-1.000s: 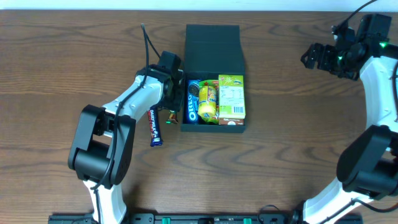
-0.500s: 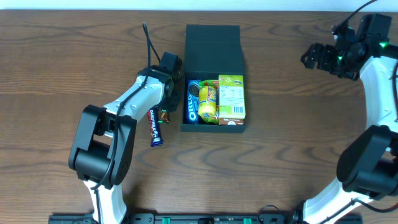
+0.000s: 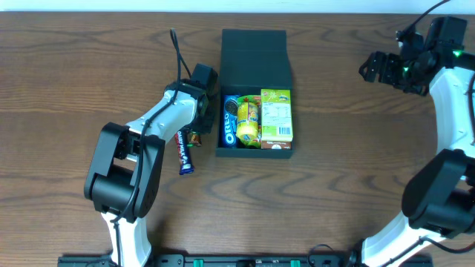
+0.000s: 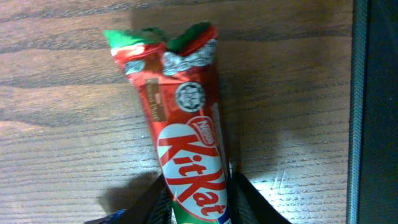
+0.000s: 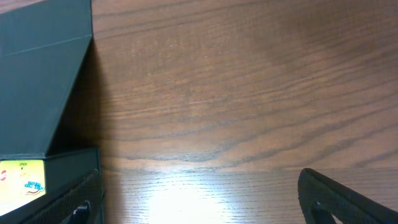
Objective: Pack container
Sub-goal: 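Grasp the KitKat bar and insert it upright into the box, then release the KitKat and grasp the blue Dairy Milk bar with the left gripper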
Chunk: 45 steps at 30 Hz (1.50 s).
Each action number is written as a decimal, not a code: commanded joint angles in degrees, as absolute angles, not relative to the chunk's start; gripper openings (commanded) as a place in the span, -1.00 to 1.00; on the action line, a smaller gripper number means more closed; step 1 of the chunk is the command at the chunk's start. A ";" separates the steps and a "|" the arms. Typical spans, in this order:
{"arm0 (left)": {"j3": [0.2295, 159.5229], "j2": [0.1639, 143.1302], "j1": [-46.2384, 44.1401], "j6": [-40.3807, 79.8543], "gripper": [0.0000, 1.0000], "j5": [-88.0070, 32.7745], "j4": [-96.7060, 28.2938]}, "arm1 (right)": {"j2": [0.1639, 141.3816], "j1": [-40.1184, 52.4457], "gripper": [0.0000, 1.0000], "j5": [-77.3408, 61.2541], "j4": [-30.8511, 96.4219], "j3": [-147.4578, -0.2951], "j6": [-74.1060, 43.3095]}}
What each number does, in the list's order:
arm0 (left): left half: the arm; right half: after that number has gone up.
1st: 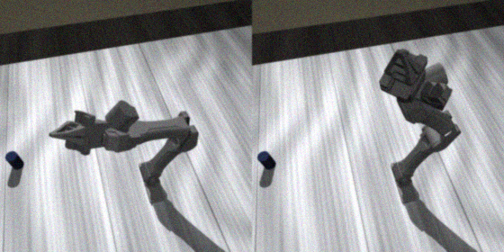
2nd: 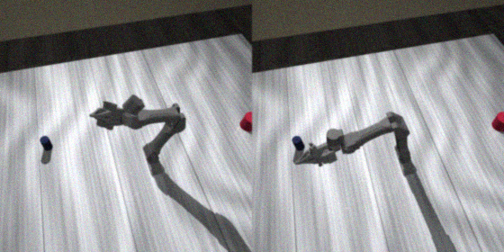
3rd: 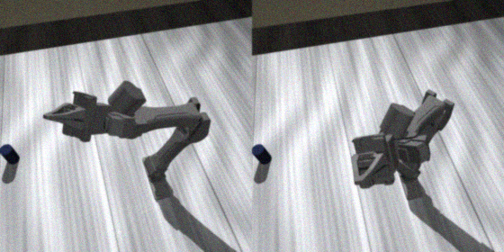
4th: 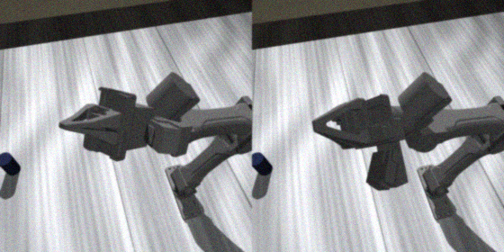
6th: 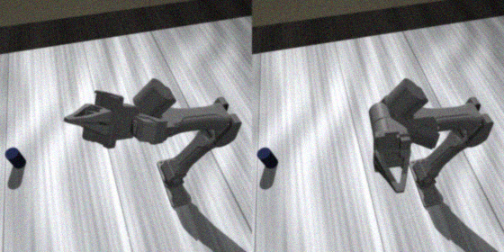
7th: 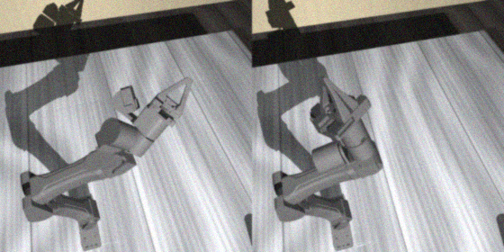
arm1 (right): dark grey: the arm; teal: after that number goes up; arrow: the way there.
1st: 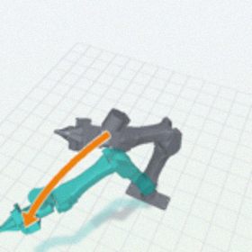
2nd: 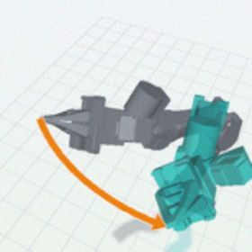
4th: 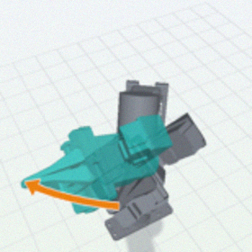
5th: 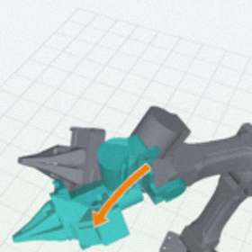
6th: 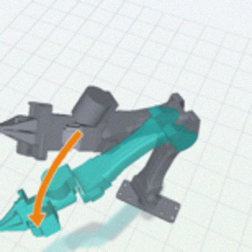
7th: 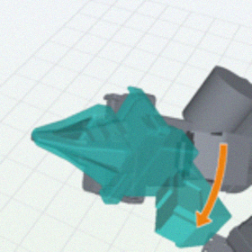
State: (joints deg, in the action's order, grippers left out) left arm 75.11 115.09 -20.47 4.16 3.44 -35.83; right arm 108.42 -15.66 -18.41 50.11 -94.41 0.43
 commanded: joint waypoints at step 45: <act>102.00 115.55 -30.28 24.14 0.19 -4.32 -56.34 | 108.88 -16.05 0.98 -18.44 48.18 -94.32 -0.10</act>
State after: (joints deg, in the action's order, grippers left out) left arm 101.27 115.42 -30.13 25.15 -4.34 -56.12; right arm 108.42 -15.66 -18.41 48.29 -94.41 0.45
